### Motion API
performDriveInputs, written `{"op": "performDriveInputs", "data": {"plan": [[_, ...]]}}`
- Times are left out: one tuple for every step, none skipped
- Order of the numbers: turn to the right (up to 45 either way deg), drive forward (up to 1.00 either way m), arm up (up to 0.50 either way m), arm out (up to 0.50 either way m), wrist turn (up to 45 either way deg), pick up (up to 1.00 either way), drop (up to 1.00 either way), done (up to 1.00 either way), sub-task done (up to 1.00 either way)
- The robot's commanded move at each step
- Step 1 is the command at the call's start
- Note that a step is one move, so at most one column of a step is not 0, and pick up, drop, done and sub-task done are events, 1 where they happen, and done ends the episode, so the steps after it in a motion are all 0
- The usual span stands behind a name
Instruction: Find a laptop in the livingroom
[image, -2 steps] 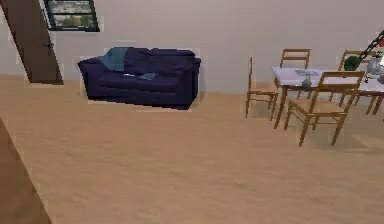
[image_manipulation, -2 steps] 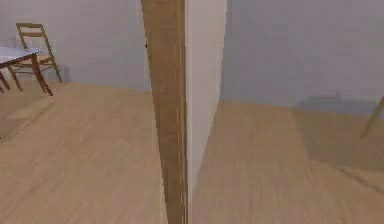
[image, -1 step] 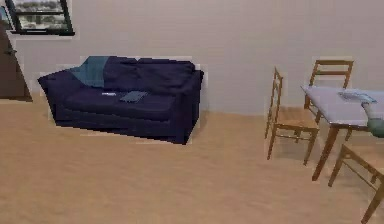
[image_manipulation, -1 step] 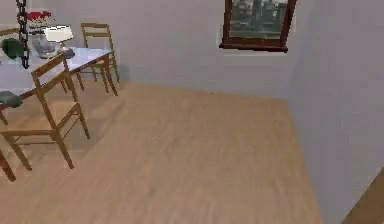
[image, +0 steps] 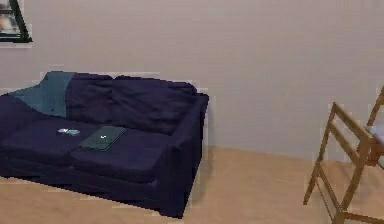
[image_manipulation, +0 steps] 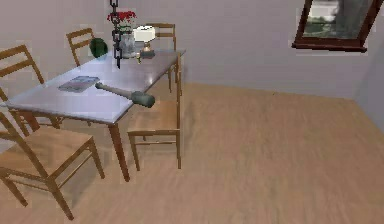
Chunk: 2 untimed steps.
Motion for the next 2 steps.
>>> {"op": "performDriveInputs", "data": {"plan": [[-3.0, 0.0, 0.0, 0.0, 0.0, 0.0, 0.0, 0.0, 0.0], [0.0, 0.7, 0.0, 0.0, 0.0, 0.0, 0.0, 0.0, 0.0]]}}
